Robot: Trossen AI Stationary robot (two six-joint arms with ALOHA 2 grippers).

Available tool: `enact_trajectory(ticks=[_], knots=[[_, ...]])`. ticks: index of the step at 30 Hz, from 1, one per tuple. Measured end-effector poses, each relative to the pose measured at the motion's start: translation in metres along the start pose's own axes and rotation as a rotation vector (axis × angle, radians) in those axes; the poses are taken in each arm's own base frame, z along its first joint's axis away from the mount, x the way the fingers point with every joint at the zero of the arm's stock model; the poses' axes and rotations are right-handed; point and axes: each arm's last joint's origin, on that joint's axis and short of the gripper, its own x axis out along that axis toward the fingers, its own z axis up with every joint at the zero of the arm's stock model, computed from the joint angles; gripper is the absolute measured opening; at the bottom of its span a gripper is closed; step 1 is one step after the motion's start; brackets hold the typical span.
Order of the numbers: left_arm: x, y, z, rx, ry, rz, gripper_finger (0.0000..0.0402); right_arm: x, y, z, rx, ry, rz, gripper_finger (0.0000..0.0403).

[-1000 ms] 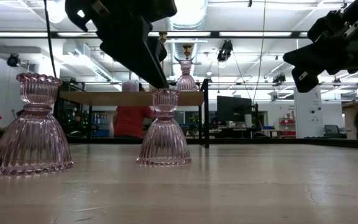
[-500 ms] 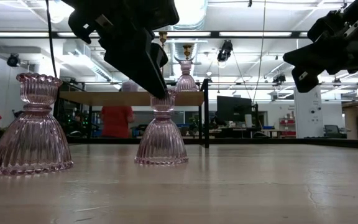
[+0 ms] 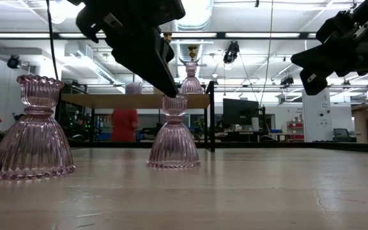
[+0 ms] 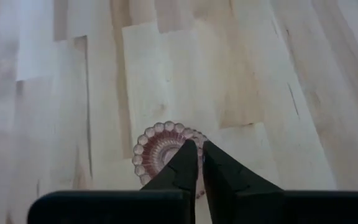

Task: Pick & Place candle stick holders
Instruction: Put the right pink candle holder on the shelf aligned with the pink candle holder

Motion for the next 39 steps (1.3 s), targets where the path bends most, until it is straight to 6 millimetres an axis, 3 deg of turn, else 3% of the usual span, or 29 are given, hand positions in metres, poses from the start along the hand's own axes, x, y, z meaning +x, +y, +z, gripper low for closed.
enact_trajectory(ticks=[13,30,39], knots=[[-0.005,0.007,0.011,-0.053,-0.003,0.003,0.0007,0.000,0.000,0.000,0.000,0.000,0.000,0.0008],[-0.003,0.008,-0.002,0.023,0.087,-0.015,0.0112,0.000,0.000,0.000,0.000,0.000,0.000,0.0008],[0.000,0.009,-0.010,0.060,0.117,0.032,0.0045,0.000,0.000,0.000,0.000,0.000,0.000,0.0008]])
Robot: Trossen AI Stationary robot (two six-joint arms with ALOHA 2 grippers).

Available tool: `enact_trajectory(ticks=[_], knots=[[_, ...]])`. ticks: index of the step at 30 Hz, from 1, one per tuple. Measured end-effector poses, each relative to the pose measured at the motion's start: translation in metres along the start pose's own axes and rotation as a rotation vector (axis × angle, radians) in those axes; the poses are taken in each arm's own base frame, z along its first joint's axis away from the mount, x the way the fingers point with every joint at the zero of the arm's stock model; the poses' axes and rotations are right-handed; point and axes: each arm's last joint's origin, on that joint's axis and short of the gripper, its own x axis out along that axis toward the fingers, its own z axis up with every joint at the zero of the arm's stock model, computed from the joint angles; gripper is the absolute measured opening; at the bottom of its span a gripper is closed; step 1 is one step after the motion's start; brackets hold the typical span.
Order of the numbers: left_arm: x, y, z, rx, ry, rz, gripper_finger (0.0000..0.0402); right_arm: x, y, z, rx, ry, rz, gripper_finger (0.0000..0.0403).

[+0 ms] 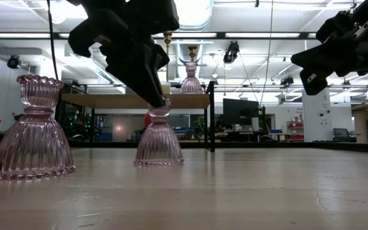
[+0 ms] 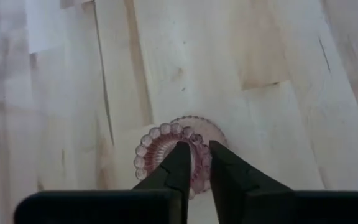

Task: Pick & Place candle stick holders
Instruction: Put the right pink candle holder on the shelf aligned with the pink candle holder

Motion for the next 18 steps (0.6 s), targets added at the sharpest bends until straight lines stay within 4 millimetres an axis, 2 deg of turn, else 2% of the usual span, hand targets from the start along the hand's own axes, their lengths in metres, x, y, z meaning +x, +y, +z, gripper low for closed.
enact_trajectory(ticks=[8,18], knots=[[-0.001,0.001,0.002,0.005,-0.006,0.022,0.0037,0.000,0.000,0.000,0.000,0.000,0.000,0.0008],[-0.024,0.010,0.002,-0.033,-0.017,0.032,0.0025,0.000,0.000,0.000,0.000,0.000,-0.001,0.0008]])
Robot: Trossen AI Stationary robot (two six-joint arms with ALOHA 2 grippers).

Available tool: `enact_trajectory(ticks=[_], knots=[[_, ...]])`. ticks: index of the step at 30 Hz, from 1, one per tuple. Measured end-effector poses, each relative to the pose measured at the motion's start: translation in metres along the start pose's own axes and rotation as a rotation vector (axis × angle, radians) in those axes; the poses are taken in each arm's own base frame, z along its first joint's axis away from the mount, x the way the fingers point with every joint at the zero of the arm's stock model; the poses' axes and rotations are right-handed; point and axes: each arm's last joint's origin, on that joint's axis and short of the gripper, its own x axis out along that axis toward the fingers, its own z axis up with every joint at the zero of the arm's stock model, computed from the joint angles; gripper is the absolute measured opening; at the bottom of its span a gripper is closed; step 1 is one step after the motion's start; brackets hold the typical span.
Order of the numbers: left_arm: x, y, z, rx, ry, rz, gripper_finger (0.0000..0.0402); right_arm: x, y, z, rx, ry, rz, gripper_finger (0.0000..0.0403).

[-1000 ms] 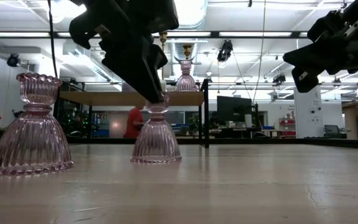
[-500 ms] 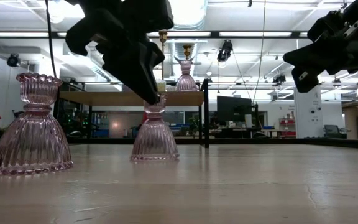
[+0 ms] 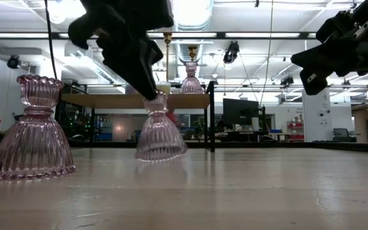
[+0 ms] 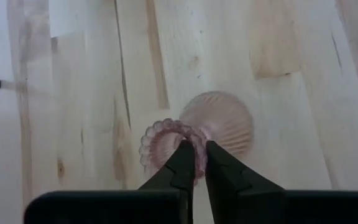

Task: Pick & Place candle stick holders
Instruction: Put the right pink candle holder on the shelf aligned with the pink candle holder

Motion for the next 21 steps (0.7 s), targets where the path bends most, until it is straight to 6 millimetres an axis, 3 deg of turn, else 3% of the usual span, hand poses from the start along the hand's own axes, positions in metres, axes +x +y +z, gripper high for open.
enact_trajectory(ticks=[9,21], knots=[[-0.016,0.015,0.008,-0.037,-0.033,0.022,0.0007,0.000,0.000,0.000,0.000,0.000,0.000,0.0008],[-0.018,0.017,0.009,-0.032,-0.027,0.026,0.0002,0.000,0.000,0.000,0.000,0.000,0.001,0.0008]])
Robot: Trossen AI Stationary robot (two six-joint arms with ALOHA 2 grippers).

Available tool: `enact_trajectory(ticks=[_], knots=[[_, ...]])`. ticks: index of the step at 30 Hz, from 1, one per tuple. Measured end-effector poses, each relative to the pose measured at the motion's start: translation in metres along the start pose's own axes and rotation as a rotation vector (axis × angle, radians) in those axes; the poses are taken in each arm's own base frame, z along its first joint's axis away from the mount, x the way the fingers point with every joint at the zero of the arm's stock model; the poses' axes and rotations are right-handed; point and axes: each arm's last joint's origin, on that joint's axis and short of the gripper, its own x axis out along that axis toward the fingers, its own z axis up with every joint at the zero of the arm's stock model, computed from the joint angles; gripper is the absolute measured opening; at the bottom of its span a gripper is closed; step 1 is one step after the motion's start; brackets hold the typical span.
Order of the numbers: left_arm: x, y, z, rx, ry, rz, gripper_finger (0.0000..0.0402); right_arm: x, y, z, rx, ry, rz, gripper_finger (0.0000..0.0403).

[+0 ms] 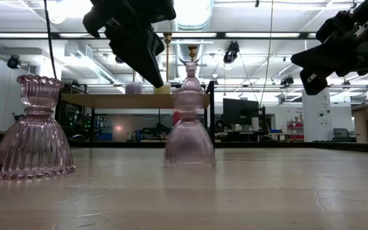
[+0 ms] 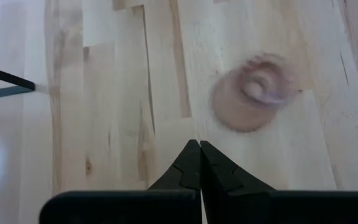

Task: Pick & Place candle stick holders
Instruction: Put the right pink candle holder on the shelf aligned with the pink candle holder

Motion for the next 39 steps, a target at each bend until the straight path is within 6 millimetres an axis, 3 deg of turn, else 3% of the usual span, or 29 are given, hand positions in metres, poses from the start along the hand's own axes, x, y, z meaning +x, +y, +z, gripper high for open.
enact_trajectory(ticks=[7,22,29,39], knots=[[-0.004,0.001,0.006,-0.047,-0.024,-0.003,0.0007,0.000,0.000,0.000,0.000,0.000,0.000,0.0008],[-0.007,-0.005,0.014,0.020,-0.104,-0.066,0.0130,0.000,0.000,0.000,0.000,0.000,0.000,0.0008],[0.002,-0.009,0.018,0.067,-0.135,-0.067,0.0135,0.000,0.000,0.000,0.000,0.000,0.000,0.0008],[0.006,-0.034,0.020,0.153,-0.163,-0.110,0.0135,0.000,0.000,0.000,0.000,0.000,0.000,0.0008]])
